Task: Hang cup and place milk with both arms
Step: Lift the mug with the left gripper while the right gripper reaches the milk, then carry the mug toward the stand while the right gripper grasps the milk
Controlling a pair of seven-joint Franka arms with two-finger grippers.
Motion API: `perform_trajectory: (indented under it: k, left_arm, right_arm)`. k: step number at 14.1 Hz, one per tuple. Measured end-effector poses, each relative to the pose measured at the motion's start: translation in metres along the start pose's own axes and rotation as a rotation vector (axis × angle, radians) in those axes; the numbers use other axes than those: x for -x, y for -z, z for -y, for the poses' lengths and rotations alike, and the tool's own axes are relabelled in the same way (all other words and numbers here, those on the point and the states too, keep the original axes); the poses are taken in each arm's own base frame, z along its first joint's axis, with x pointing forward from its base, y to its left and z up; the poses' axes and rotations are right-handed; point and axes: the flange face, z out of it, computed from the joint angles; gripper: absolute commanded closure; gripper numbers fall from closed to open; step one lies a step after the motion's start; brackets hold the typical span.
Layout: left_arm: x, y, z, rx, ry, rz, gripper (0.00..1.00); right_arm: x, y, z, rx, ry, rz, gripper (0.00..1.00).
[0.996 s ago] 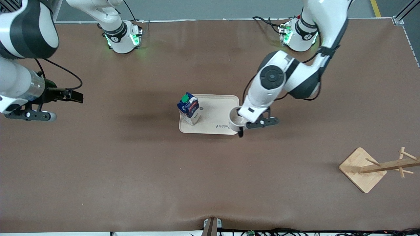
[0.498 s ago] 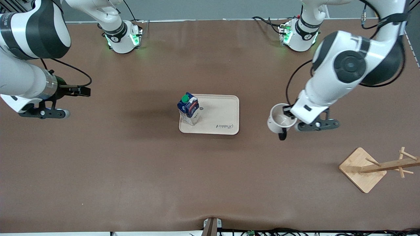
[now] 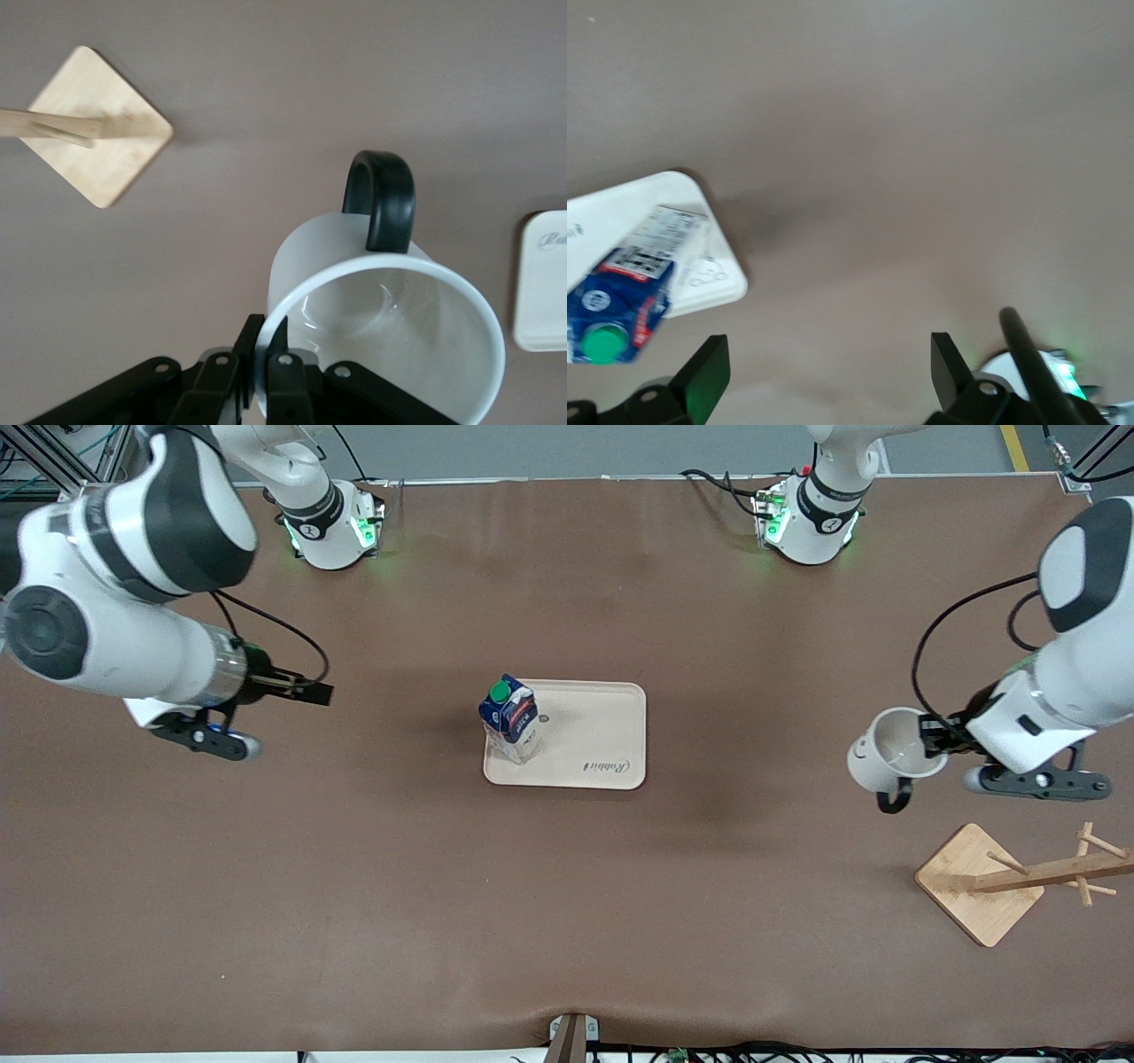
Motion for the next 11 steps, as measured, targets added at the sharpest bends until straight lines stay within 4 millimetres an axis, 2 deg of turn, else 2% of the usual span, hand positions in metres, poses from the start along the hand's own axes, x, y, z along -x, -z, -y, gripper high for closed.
perform_trajectory:
  k: [3, 6, 8, 11]
  left_arm:
    - [0.005, 0.003, 0.056, 0.003, -0.042, -0.008, 1.0]
    - [0.009, -0.004, 0.098, 0.009, -0.095, -0.008, 1.0]
    - [0.007, -0.007, 0.114, 0.01, -0.122, -0.024, 1.0]
    - [0.0, -0.004, 0.123, 0.011, -0.135, -0.05, 1.0]
  right_arm:
    - [0.018, -0.03, 0.05, -0.047, -0.1, 0.008, 0.0]
    - [0.045, -0.058, 0.102, -0.064, -0.162, 0.012, 0.0]
    - [0.06, -0.07, 0.133, -0.129, -0.217, 0.03, 0.0]
    - [0.07, -0.085, 0.159, -0.169, -0.276, 0.03, 0.0]
